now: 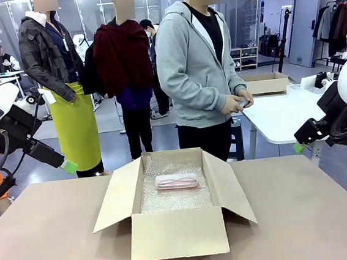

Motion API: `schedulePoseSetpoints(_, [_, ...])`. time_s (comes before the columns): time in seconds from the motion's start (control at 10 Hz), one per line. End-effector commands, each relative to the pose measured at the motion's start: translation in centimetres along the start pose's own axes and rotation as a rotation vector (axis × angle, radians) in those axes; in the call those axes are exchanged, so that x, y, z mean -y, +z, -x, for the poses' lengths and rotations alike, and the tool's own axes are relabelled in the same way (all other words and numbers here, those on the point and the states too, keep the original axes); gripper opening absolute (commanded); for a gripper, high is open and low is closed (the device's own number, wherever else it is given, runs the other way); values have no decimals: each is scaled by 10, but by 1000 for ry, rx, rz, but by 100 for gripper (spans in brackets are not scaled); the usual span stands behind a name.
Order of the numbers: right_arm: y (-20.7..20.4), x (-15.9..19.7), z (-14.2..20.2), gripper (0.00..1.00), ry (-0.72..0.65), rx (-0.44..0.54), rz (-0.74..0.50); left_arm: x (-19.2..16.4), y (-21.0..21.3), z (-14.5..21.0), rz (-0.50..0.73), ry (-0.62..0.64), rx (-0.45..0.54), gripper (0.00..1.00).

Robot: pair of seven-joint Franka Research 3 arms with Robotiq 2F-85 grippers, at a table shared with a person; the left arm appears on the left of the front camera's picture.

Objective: Pack the glasses set securely to prepare it for shipping.
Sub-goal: Put the Glasses case from the right side of the table into the Package Box.

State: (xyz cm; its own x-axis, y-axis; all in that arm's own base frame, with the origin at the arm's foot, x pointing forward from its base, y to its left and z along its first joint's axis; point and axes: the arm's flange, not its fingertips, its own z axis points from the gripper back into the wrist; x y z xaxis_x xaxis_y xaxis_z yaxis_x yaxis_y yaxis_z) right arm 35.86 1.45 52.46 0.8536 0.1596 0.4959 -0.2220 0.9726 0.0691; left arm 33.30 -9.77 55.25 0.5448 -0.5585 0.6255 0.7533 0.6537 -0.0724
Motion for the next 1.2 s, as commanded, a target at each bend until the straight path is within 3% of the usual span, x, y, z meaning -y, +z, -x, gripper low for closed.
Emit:
schedulePoseSetpoints(0.0, [-1,-1,0,100,-3,-2,7,-1,2,0,15,-7,9,100])
schedulePoseSetpoints(1.1, [-1,-1,0,100,-3,-2,7,-1,2,0,15,-7,9,100])
